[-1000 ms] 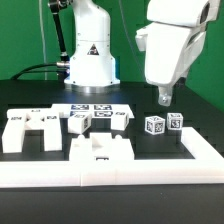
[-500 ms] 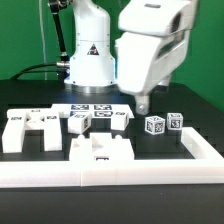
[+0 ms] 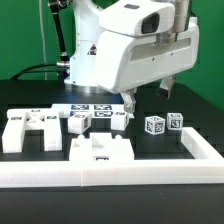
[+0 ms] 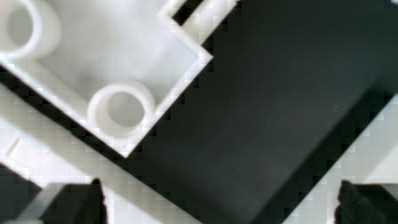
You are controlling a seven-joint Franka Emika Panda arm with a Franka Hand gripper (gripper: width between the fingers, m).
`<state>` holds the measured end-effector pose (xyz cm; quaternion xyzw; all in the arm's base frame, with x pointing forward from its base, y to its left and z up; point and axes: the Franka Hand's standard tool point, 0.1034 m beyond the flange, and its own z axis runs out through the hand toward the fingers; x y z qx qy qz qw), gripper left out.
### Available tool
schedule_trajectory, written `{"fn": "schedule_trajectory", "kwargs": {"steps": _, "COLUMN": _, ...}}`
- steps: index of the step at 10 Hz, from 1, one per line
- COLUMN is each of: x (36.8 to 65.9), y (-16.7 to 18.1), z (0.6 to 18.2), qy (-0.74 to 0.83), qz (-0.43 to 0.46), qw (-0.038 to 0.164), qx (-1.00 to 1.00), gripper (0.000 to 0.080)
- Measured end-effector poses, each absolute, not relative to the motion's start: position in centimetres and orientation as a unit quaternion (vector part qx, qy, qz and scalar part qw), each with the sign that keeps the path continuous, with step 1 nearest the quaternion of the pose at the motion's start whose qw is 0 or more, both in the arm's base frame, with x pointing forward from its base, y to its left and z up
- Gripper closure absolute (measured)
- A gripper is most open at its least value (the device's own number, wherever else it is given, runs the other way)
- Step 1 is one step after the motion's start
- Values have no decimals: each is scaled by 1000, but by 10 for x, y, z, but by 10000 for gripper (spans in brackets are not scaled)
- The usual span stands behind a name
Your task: Assemble chair
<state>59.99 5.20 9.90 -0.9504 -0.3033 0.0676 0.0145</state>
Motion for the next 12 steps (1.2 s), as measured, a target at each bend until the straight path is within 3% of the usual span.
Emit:
{"fn": "schedule_trajectory", "kwargs": {"steps": 2, "x": 595, "y": 30, "z": 85, "qy": -224, "qz": 76, "qw": 28, "qx": -971, "gripper": 150}}
{"fn": "schedule_trajectory", "kwargs": {"steps": 5, "x": 606, "y": 11, "z": 69, "qy": -108, "qz": 48, "qw": 21, "qx": -993, "gripper": 150}}
{"fn": "schedule_trajectory", "kwargs": {"steps": 9, "x": 605, "y": 17, "z": 68, "qy": 1, "qz": 50, "qw": 22, "qx": -998, "gripper": 150}}
{"fn": "schedule_trajectory", "kwargs": {"steps": 12, "x": 605, "y": 14, "z": 44, "qy": 4, "qz": 37, "qw": 21, "qx": -999, "gripper": 150}}
